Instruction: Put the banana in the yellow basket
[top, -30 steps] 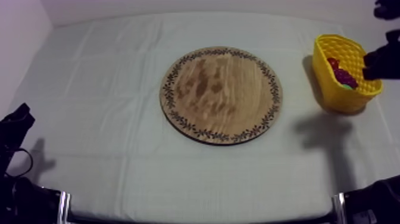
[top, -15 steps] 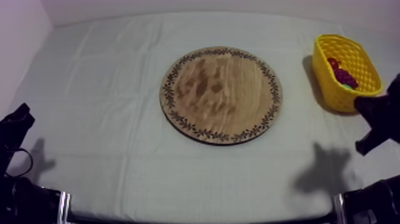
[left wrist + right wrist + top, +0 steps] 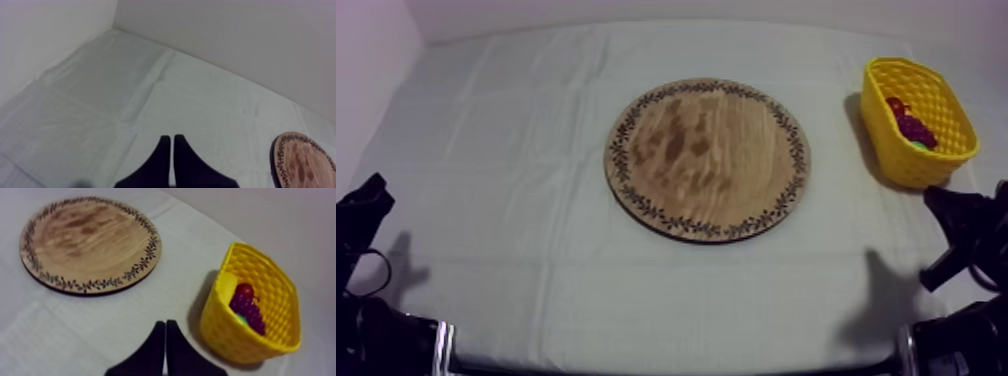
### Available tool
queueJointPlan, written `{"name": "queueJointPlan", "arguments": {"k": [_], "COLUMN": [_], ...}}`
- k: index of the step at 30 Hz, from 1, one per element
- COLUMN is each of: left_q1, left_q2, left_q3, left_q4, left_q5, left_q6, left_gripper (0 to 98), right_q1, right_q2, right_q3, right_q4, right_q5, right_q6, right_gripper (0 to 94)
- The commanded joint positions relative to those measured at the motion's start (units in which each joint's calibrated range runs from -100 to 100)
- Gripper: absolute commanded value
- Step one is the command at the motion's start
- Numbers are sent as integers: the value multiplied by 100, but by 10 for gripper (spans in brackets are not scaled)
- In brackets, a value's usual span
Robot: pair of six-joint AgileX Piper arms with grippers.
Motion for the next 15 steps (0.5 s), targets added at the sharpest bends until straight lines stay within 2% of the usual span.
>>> {"name": "queueJointPlan", "arguments": {"k": [1,8,15], "left_q1": [1,1,1], "left_q2": [0,0,0], "left_q3": [-1,-1,-1], "left_q4": [4,4,4], "left_q5": [-1,-1,-1], "left_q6": [1,1,1], "left_gripper": [1,1,1], "right_q1": [-7,-15,-15], "right_q2": [3,-7,-8], "right_q3": [39,238,267], "right_q4": [38,235,323], "right_q5": [-70,-576,-641], "right_q6": [-1331,-1259,-683], "right_gripper": [3,4,4]}}
